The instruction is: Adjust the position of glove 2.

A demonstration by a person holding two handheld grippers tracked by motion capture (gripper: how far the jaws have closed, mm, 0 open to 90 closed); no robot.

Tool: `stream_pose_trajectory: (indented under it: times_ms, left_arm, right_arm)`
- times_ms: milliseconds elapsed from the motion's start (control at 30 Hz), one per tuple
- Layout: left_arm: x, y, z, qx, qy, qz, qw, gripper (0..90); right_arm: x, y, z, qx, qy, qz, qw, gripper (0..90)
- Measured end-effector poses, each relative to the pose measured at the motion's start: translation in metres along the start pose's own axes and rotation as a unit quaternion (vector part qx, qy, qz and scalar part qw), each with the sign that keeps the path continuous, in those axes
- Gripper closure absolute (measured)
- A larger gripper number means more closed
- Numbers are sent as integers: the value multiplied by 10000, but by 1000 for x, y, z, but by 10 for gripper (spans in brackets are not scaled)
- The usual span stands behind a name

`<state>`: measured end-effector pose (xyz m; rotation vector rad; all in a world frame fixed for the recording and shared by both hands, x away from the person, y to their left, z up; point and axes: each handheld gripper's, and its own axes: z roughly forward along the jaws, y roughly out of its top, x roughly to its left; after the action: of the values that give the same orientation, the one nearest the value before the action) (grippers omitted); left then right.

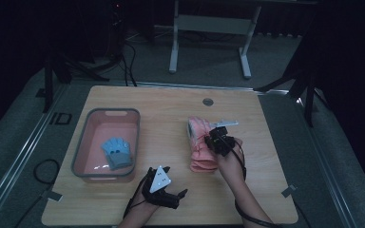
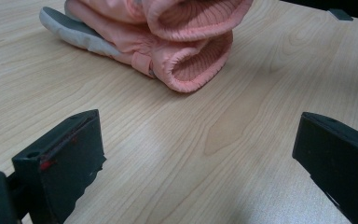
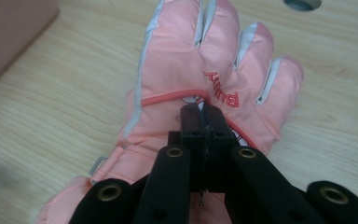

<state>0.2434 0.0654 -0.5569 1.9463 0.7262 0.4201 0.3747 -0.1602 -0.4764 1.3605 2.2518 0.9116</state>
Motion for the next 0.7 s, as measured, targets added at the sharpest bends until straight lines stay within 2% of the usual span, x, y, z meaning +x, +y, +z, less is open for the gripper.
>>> stream_pose_trajectory:
  times_ms: [67, 133, 267, 333, 467, 533, 567, 633, 667, 700]
  left_arm:
    - [0, 0, 0, -7, 8, -23, 10000, 21]
    - [0, 0, 0, -16, 18, -40, 10000, 21]
    - [0, 0, 1, 32, 45, -17, 10000, 21]
    - [-1, 1, 1, 58, 71, 0, 10000, 21]
    - [-2, 1, 1, 76, 221, 23, 9997, 21]
    - [-3, 3, 0, 69, 301, 14, 9995, 21]
    - [-3, 5, -2, 86, 327, 1, 9994, 22]
    - [-4, 10, -5, -44, 413, -68, 9991, 21]
    - [-3, 13, -7, -78, 434, -109, 9990, 22]
    - [-4, 16, -9, -100, 471, -203, 9986, 22]
  right_arm:
    - [2, -5, 7, 81, -49, -72, 9999, 890]
    - [3, -10, 11, 115, -2, -34, 9999, 889]
    - [9, -14, 8, 89, 53, -175, 9998, 869]
    - [9, -13, 7, 70, 95, -198, 9997, 818]
    - [2, -10, -1, -194, 253, -233, 9992, 569]
    - [-2, -9, -6, -260, 276, -372, 9986, 465]
    - [-4, -9, -10, -410, 312, -436, 9977, 409]
    - [-9, -9, -20, -678, 304, -543, 9958, 321]
    - [-12, -9, -24, -702, 297, -613, 9952, 223]
    - [-15, -9, -28, -692, 332, -694, 9946, 162]
